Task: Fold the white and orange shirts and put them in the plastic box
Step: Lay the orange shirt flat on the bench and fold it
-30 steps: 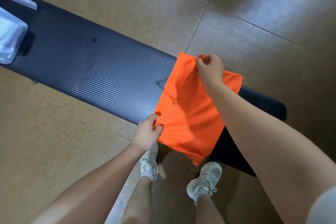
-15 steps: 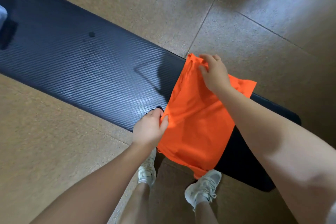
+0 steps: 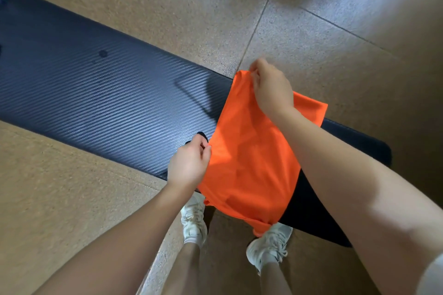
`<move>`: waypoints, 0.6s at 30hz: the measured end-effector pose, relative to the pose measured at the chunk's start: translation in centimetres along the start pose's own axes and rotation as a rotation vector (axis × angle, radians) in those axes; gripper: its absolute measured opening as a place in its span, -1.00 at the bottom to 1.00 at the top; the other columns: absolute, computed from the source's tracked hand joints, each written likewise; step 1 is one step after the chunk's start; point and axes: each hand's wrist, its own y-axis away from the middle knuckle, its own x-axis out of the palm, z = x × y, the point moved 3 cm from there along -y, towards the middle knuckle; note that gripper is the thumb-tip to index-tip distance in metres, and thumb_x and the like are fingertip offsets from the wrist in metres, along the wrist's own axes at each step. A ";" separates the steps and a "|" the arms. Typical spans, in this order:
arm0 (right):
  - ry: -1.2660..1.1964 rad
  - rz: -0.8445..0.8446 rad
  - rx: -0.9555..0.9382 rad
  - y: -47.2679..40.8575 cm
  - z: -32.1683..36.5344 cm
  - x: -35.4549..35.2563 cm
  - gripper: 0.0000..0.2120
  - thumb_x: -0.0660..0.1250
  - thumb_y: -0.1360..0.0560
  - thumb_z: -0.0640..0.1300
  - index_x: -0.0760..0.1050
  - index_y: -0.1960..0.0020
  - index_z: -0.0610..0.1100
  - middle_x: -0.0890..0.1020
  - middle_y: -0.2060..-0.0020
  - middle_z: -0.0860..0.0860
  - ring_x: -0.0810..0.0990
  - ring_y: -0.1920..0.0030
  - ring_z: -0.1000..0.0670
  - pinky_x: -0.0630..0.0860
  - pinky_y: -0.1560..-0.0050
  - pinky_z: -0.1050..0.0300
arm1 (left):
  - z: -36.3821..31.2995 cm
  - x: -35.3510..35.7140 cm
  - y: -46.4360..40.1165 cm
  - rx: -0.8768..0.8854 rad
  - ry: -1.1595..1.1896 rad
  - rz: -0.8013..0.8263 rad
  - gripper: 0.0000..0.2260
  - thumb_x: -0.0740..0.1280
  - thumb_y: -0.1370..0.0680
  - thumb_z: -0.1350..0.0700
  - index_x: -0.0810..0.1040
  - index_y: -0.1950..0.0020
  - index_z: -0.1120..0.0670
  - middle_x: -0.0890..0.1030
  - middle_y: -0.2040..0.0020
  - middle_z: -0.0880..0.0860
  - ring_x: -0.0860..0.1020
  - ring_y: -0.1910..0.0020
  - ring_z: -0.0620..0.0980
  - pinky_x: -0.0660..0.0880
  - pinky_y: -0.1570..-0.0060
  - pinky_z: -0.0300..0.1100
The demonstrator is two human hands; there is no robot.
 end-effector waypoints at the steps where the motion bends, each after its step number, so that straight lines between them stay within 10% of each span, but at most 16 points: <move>1: -0.024 0.006 -0.007 0.1 -0.5 0.3 -0.72 0.12 -0.56 -0.19 0.40 -0.25 -0.12 0.51 -0.18 -0.17 0.52 -0.12 -0.24 0.43 -0.05 -0.06 | -0.1 -0.1 -0.3 -0.002 -0.027 -0.029 -0.85 0.21 -0.57 0.05 0.44 -0.07 0.09 0.58 0.14 0.08 0.55 0.13 0.12 0.45 0.22 -0.01; 10: 0.062 -0.057 0.341 4.2 -12.5 -2.5 -0.68 0.20 -0.53 -0.10 0.44 -0.28 -0.10 0.47 -0.27 -0.13 0.36 -0.32 -0.18 0.25 -0.31 -0.08 | -8.6 0.2 -9.1 0.435 -0.268 -0.131 -0.61 0.14 -0.55 0.09 0.37 -0.37 0.11 0.47 -0.28 0.15 0.46 -0.17 0.23 0.42 -0.09 0.07; 18: -0.185 0.002 0.496 4.3 -14.9 -3.1 -0.80 0.22 -0.53 -0.07 0.50 -0.09 -0.12 0.61 -0.07 -0.09 0.51 -0.16 -0.13 0.34 -0.27 -0.05 | -11.3 0.0 -14.7 0.130 -0.510 0.045 -0.74 0.17 -0.58 0.02 0.50 -0.17 0.11 0.55 -0.20 0.19 0.44 -0.26 0.17 0.28 -0.20 -0.03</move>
